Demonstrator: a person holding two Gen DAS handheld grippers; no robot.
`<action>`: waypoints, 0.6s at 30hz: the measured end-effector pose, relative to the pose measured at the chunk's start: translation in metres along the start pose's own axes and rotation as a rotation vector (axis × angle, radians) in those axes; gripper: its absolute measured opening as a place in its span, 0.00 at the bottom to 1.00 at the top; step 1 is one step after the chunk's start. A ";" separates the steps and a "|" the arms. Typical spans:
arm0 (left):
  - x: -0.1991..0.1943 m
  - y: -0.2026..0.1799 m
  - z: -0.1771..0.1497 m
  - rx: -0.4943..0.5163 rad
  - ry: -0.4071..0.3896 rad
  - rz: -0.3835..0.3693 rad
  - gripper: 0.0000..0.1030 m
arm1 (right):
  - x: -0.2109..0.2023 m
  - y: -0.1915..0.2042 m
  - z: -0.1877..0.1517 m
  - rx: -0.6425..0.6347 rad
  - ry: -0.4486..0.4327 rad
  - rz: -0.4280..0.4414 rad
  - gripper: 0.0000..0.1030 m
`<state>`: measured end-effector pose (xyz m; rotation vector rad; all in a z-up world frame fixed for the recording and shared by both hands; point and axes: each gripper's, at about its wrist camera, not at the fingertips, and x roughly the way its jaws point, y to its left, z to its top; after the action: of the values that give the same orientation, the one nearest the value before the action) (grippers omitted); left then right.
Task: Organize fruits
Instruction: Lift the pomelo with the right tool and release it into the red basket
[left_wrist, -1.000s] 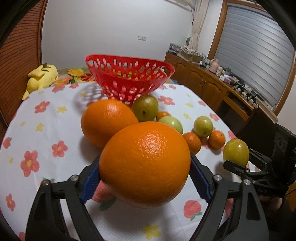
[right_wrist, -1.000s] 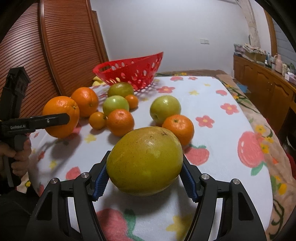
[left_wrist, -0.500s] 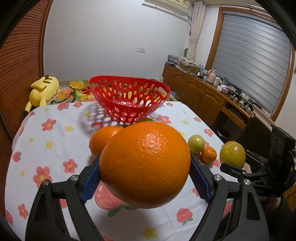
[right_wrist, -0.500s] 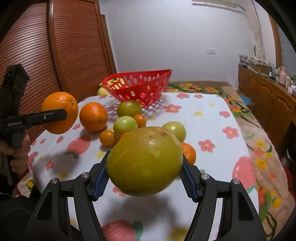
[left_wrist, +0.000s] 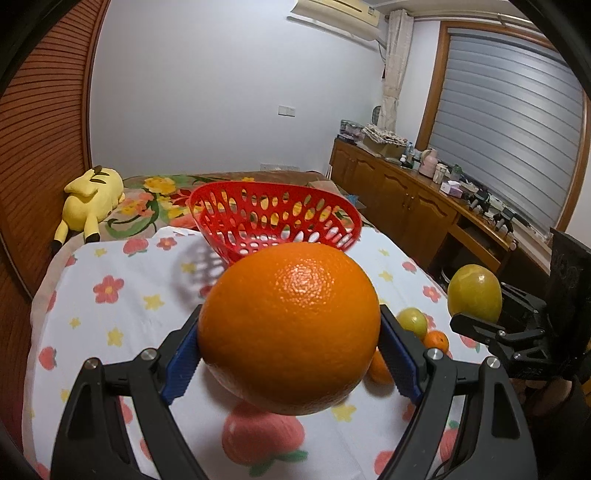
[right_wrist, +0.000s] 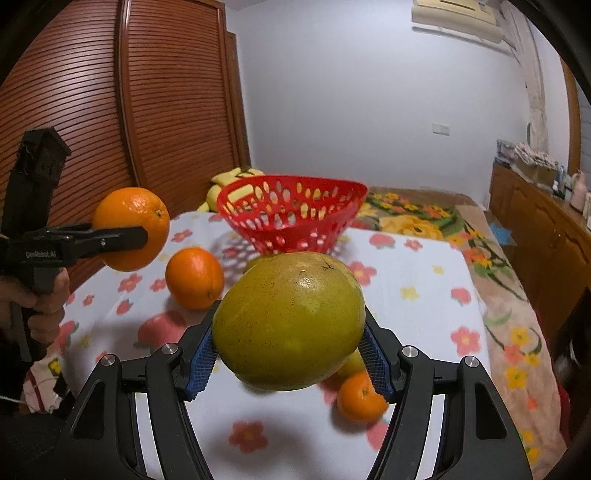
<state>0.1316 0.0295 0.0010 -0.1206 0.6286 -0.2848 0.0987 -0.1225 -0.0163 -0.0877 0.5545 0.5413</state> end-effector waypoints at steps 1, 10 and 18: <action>0.003 0.002 0.004 -0.004 0.000 0.000 0.83 | 0.002 -0.001 0.003 -0.001 0.000 0.003 0.68; 0.032 0.021 0.036 -0.021 0.016 0.003 0.83 | 0.034 -0.004 0.043 -0.036 0.012 0.034 0.68; 0.055 0.037 0.055 -0.035 0.032 0.009 0.83 | 0.069 -0.013 0.073 -0.086 0.050 0.035 0.68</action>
<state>0.2152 0.0498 0.0073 -0.1466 0.6659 -0.2674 0.1894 -0.0850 0.0090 -0.1733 0.5821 0.5981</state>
